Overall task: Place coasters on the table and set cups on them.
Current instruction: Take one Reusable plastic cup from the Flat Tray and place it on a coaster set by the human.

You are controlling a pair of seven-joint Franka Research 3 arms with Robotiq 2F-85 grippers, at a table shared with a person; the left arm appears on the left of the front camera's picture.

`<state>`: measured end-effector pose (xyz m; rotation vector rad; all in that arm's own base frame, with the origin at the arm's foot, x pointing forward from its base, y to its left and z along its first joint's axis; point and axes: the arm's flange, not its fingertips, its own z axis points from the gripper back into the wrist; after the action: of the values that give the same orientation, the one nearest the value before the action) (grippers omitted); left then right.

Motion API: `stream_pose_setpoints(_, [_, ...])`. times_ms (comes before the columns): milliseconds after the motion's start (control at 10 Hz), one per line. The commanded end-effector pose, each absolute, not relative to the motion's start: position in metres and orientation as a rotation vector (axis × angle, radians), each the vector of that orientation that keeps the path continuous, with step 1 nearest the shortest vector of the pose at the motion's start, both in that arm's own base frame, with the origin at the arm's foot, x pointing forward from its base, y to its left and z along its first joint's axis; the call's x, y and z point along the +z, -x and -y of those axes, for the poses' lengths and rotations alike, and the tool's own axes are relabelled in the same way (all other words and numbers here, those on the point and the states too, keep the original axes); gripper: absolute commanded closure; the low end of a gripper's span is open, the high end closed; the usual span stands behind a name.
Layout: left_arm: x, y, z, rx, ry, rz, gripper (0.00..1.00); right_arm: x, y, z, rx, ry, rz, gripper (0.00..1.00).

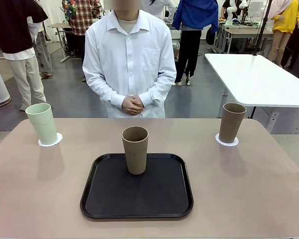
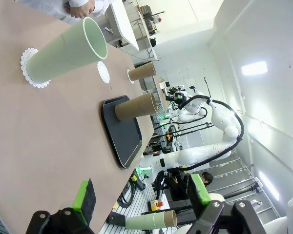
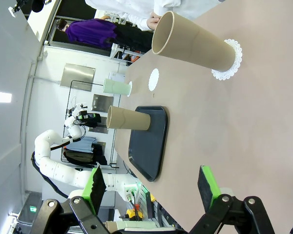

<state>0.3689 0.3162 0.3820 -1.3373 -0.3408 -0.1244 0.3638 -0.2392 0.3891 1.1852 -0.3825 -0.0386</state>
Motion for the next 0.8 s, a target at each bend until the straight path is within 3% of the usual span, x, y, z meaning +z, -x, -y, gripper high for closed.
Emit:
stream_pose_setpoints(0, [0.385, -0.367, -0.316, -0.12, 1.335, 0.343, 0.0, 0.417, -0.374, 0.222, 0.082, -1.147, 0.384, 0.0])
stream_pose_setpoints(300, [0.385, -0.367, -0.316, -0.12, 1.335, 0.343, 0.0, 0.512, -0.418, 0.12, 0.346, -0.911, 0.361, 0.0])
stream_pose_setpoints(700, [0.385, -0.367, -0.316, -0.12, 1.335, 0.343, 0.0, 0.556, -0.413, -0.037, 0.778, -0.501, 0.374, 0.0])
